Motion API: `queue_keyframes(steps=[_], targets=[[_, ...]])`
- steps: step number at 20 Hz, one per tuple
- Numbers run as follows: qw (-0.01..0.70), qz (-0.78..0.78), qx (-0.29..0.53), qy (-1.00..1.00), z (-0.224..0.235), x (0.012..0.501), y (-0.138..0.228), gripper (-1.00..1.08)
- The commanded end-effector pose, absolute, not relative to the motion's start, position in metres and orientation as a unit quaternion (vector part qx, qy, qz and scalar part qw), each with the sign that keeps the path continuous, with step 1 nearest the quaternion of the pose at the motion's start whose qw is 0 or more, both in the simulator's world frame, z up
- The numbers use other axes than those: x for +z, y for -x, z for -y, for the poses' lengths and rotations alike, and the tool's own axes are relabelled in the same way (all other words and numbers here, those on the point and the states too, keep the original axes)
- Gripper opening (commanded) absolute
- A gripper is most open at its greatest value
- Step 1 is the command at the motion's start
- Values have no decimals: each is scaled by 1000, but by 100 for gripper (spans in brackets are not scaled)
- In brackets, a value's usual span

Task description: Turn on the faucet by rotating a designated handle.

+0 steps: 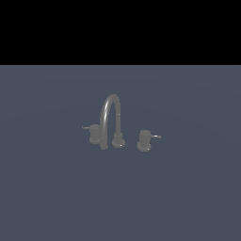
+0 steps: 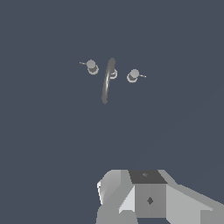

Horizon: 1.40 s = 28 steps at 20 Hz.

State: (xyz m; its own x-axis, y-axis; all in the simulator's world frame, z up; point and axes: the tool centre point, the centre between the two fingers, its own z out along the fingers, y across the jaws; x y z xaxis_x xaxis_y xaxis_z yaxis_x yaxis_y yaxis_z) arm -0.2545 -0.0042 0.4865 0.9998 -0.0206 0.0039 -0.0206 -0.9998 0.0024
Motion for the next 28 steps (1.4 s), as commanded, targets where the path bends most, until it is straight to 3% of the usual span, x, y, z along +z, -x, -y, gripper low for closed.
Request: queue_keyframes(steps=[1, 17, 28], targets=[[1, 10, 2, -1000, 4, 487, 255, -100], [13, -12, -2, -1000, 0, 486, 246, -100], [-24, 53, -7, -998, -3, 463, 206, -100]])
